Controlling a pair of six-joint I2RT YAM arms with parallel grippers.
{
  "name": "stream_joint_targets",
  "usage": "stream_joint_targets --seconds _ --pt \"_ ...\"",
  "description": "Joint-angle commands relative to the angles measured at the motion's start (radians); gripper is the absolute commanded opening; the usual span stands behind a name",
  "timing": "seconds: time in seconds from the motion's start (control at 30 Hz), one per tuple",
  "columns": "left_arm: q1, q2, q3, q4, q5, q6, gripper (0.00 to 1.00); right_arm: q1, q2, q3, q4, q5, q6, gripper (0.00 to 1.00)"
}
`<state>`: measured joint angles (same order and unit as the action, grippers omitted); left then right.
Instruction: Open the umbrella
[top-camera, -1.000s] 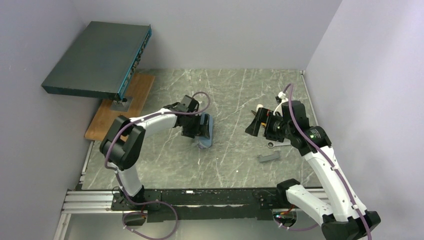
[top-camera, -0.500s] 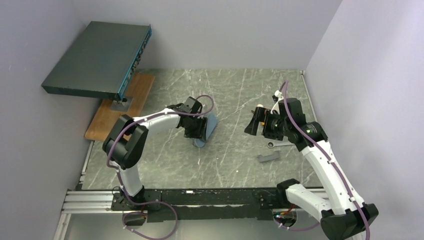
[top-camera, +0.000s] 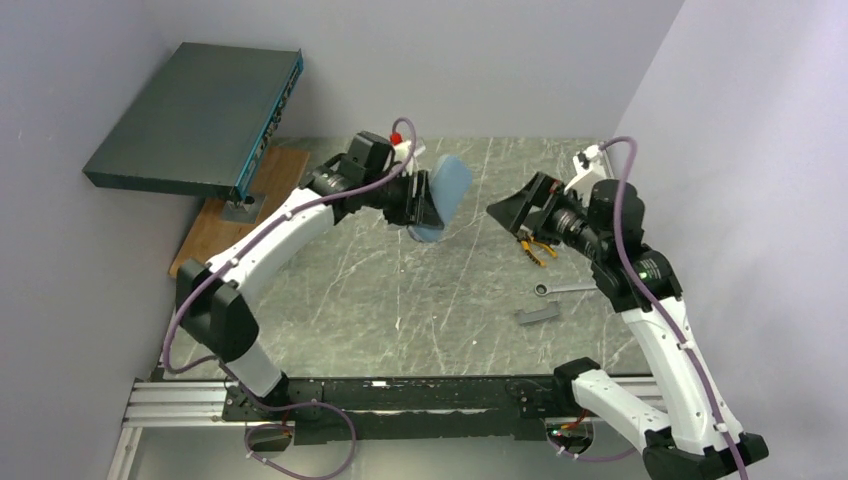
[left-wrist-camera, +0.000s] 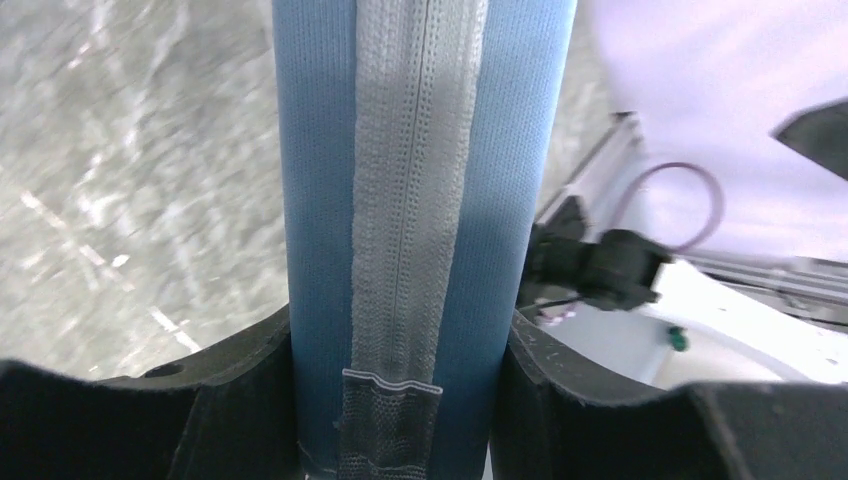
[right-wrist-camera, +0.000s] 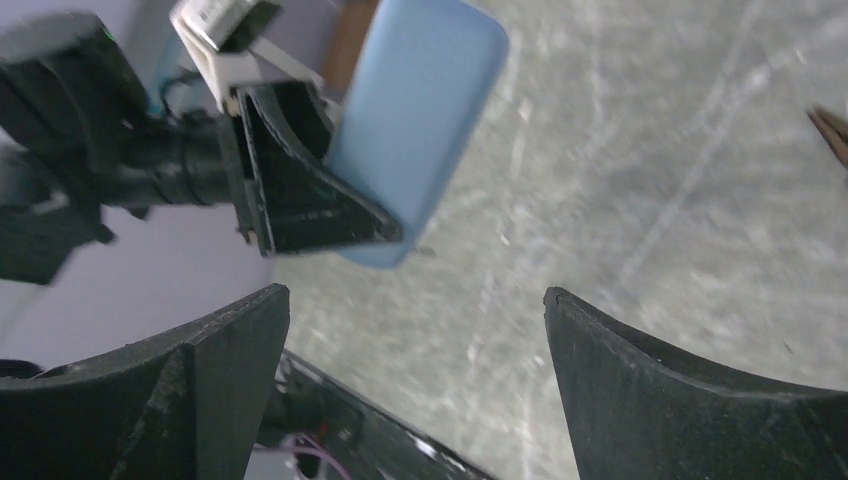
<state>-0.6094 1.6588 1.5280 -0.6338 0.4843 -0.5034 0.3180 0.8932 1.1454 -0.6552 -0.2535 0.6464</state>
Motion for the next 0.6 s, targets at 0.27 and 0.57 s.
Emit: stream_joint_targets --seconds 0.27,0.57 --pt "0.001 -0.217 0.075 0.381 0.350 -0.407 0.58 -0.007 0.002 0.141 0.411 -0.074 0.183 1.00" --pt "-0.004 -0.266 0.078 0.508 0.442 -0.503 0.61 -0.006 0.048 0.090 0.581 -0.167 0.288 1.00"
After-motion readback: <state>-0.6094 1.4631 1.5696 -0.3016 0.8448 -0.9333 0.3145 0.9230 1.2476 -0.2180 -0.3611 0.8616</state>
